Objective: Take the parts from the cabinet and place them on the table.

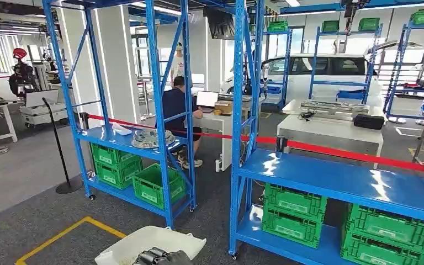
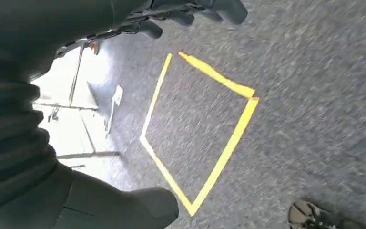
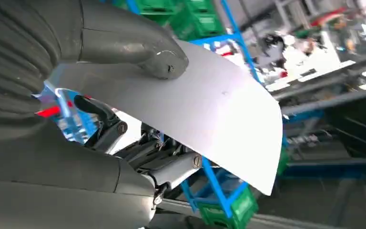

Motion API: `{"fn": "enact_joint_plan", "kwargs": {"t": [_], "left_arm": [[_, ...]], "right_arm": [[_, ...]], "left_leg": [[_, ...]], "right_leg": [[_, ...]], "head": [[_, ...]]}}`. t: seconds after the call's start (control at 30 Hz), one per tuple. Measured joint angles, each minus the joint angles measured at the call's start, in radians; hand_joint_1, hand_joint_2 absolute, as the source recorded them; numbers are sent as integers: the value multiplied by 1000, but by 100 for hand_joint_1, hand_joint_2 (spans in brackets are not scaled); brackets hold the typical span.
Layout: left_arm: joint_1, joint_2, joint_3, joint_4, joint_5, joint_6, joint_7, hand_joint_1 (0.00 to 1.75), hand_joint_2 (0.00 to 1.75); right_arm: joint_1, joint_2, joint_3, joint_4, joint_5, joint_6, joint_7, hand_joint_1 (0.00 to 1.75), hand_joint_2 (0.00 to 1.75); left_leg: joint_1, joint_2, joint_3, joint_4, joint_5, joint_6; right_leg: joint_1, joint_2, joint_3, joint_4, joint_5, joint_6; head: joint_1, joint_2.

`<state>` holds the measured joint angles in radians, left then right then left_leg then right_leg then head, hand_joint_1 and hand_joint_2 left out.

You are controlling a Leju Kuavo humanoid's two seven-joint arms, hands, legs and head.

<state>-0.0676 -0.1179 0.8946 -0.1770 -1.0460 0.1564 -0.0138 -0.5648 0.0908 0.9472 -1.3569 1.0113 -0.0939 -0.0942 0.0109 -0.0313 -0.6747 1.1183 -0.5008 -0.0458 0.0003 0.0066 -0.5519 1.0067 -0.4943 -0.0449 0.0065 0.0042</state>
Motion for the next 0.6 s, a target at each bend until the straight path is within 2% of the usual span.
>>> {"fn": "enact_joint_plan", "kwargs": {"t": [0.03,0.07,0.1,0.13,0.17,0.2,0.23,0.27,0.3,0.33,0.4,0.43,0.47,0.5,0.53,0.57,0.6], "left_arm": [[-2,1,0,-1,0,0,1,0,175],[-2,2,0,-2,0,0,1,0,175],[-2,2,0,-3,-2,0,1,0,175],[-1,2,0,-3,-3,2,1,0,175],[1,3,0,-3,-3,3,0,0,175],[1,5,0,-3,-6,10,-5,0,175],[1,5,0,-4,-10,14,-11,0,175],[-2,3,0,-5,-12,20,-18,0,175],[-5,1,0,-5,-15,23,-24,0,175],[-4,2,0,-6,-18,26,-31,0,175],[-2,2,0,-6,-23,23,-63,0,175],[-2,6,0,-7,-24,6,-81,0,175],[-3,8,0,-7,-26,-11,-91,0,175],[-5,15,0,-7,-32,-25,-97,0,175],[-9,18,-1,-7,-36,-40,-99,0,175],[-12,22,-2,-7,-42,-49,-94,0,175],[-14,25,-2,-7,-43,-54,-87,0,175]], "right_arm": [[2,-1,0,0,0,0,0,175,175],[7,-1,1,0,0,1,0,175,175],[10,-1,2,0,0,2,0,175,175],[11,-1,4,0,1,2,2,175,175],[10,-1,5,-2,4,3,6,175,175],[9,0,5,-7,8,5,15,175,175],[7,3,5,-13,14,10,25,175,175],[4,6,5,-21,19,18,36,175,175],[2,8,5,-32,25,26,46,175,175],[1,8,5,-39,31,30,50,175,175],[1,7,5,-58,49,37,74,175,175],[1,7,5,-69,56,40,78,175,175],[2,6,6,-75,59,41,83,175,175],[2,4,5,-79,64,41,91,175,175],[2,-1,5,-80,67,41,99,175,175],[3,-7,5,-80,68,42,104,175,175],[3,-12,5,-80,68,41,109,175,175]], "left_leg": [[3,15,-34,75,-38,-6],[5,21,-71,155,-72,-12],[8,24,-95,207,-85,-17],[11,26,-91,203,-71,-22],[15,29,-64,156,-40,-25],[17,36,-18,76,-2,-29],[20,60,35,-17,33,-35],[19,106,64,-82,28,-35],[17,101,70,-82,34,-13],[16,86,66,-76,31,1],[14,70,61,-75,32,14],[18,60,63,-79,36,24],[17,52,62,-79,37,28],[17,44,60,-79,39,34],[15,35,58,-79,40,39],[12,22,56,-79,41,42],[9,11,53,-79,42,43]], "right_leg": [[0,-13,0,0,-1,0],[0,-28,-1,0,-2,-1],[-2,-41,-2,1,-2,0],[-3,-53,-1,1,-4,2],[-6,-64,-1,2,-5,4],[-9,-74,0,4,-8,9],[-11,-83,1,10,-13,16],[-7,-91,0,19,-19,26],[0,-95,-2,24,-26,34],[3,-102,1,20,-26,38],[1,-117,7,17,-25,45],[-6,-109,7,21,-32,56],[-9,-63,1,43,-50,60],[-9,-32,-24,100,-87,61],[-8,-17,-65,185,-130,61],[-8,-13,-109,272,-165,59],[-7,-12,-142,332,-181,56]], "head": [[-1,0],[-1,0],[-1,0],[-2,0],[-2,0],[-2,0],[-2,0],[-2,0],[-4,0],[1,0],[2,0],[2,0],[2,0],[4,0],[4,0],[5,0],[5,0]]}}
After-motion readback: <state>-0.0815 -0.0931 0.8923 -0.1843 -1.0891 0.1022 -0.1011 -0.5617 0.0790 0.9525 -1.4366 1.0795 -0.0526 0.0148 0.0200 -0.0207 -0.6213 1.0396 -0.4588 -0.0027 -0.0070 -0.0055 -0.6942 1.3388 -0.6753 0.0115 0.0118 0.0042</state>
